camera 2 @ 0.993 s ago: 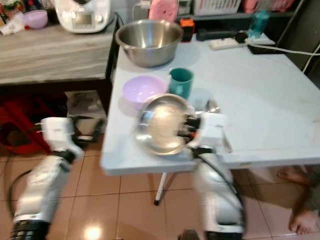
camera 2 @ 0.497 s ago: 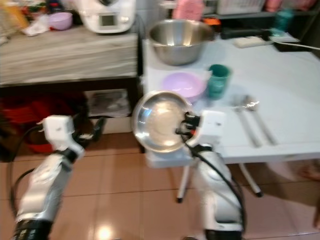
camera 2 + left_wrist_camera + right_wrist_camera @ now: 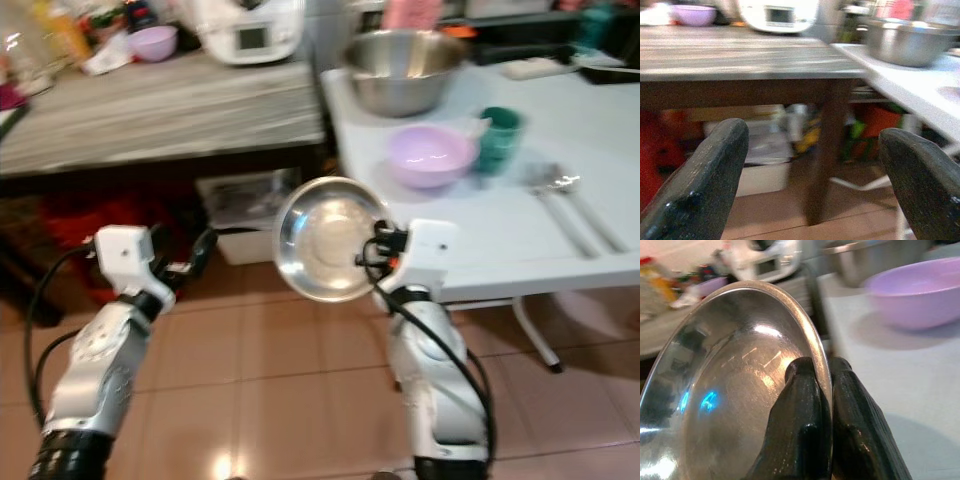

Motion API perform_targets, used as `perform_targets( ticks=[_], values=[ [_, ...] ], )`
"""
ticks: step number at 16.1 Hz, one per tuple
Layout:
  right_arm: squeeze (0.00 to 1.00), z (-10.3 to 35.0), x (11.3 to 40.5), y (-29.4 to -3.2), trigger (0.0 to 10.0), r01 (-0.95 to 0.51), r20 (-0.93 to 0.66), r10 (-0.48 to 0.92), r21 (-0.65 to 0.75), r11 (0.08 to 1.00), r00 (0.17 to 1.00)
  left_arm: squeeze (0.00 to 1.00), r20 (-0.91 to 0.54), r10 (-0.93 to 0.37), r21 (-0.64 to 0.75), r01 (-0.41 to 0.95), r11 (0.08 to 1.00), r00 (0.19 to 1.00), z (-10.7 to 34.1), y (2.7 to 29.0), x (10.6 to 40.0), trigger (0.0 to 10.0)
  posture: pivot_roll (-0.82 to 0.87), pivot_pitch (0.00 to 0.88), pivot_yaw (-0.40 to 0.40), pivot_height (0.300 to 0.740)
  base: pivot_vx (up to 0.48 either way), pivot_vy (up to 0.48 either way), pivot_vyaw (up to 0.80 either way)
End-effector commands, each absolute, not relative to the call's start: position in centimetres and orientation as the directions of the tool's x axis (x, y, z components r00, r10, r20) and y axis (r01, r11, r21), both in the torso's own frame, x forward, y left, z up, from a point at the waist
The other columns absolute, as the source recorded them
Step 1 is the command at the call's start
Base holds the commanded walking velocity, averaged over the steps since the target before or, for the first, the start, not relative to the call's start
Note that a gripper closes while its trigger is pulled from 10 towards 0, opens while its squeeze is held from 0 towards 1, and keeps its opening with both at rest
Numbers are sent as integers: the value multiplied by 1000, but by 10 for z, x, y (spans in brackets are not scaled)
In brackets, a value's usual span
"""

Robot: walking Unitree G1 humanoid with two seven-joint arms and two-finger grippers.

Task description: Setting the table

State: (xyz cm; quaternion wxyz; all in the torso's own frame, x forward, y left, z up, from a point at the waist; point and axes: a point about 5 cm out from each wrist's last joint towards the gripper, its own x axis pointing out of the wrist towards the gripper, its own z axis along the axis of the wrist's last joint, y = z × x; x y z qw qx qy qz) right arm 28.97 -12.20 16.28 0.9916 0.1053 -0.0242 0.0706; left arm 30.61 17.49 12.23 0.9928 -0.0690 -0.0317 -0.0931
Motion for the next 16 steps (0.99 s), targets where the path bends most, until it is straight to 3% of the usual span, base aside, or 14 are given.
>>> perform_targets(
  ticks=[1,11,16],
  values=[
    [0,169,290,-122,10000,-156,90,141,203,967,986,0,83,-178,-122,187,975,981,124,174,307,10000,-129,89,88,740,0,480,0],
    [0,169,292,-123,10000,-155,92,139,200,967,986,0,77,-169,-117,177,977,983,122,173,308,10000,-128,88,84,740,0,480,0],
    [0,169,293,-124,10000,-153,95,137,198,968,986,0,93,-190,-135,202,970,977,123,170,307,10000,-129,87,87,740,0,0,0]
  ],
)
